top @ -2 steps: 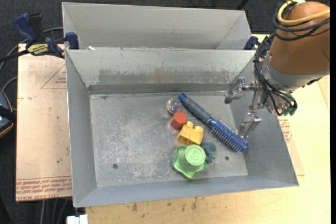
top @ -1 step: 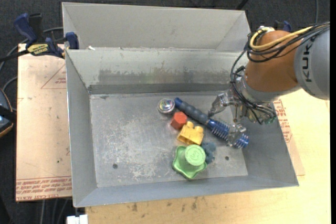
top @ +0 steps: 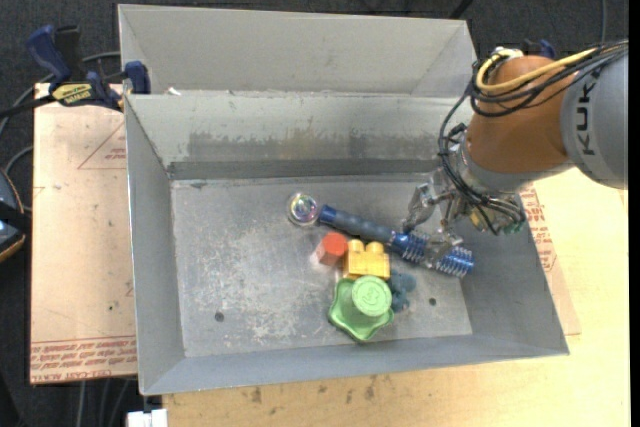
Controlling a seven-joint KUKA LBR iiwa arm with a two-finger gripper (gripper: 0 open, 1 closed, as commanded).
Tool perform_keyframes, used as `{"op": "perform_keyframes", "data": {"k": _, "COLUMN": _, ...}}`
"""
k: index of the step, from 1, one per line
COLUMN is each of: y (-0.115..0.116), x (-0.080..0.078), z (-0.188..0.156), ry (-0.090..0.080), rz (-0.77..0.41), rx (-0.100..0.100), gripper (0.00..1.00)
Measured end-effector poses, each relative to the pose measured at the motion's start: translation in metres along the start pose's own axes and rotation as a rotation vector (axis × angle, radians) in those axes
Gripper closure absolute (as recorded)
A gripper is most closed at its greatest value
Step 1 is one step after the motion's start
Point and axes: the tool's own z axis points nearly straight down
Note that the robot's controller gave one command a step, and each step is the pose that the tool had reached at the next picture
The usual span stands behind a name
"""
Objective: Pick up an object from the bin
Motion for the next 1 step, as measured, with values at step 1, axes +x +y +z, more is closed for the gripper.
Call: {"op": "perform_keyframes", "data": {"k": 1, "y": -0.0442, "x": 0.0254, "z": -0.1597, "ry": -0.003, "rz": -0.39, "rx": 0.009, "gripper": 1.0}}
